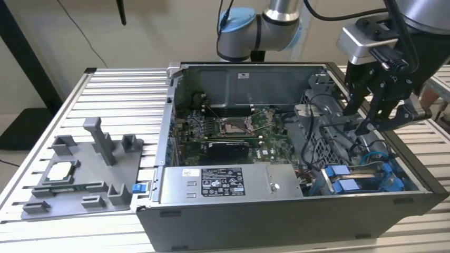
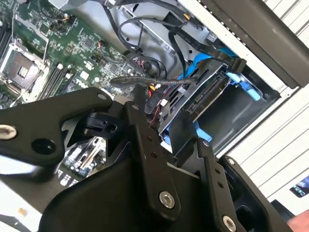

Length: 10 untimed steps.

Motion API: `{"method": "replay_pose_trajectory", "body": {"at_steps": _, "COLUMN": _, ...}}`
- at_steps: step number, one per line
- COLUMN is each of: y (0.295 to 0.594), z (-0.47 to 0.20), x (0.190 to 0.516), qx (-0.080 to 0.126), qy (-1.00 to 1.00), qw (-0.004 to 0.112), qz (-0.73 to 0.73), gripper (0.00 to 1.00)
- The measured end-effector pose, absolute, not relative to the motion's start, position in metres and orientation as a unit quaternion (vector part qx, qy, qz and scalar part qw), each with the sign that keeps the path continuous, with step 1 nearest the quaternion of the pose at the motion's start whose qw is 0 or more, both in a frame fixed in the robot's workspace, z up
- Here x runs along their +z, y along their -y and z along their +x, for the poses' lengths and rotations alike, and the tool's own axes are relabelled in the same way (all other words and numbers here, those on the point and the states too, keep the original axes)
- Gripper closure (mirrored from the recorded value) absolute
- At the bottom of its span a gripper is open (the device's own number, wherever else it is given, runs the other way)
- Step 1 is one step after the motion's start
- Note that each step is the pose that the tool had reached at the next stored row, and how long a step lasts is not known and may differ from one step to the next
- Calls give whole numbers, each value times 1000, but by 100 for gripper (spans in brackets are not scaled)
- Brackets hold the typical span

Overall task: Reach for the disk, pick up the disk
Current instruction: 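Pick up the disk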

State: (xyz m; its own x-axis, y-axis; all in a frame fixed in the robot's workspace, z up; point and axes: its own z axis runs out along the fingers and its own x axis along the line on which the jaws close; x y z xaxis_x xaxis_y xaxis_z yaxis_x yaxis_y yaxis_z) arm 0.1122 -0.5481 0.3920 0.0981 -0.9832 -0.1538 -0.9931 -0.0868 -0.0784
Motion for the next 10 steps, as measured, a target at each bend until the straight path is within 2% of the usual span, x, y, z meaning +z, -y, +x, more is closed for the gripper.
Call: {"method": "replay_pose_trajectory", "body": {"at_steps": 10, "y": 547, "z": 104, "x": 384, "qx": 30, "qy": -677, "qw": 82, "qz": -730, "gripper": 0}}
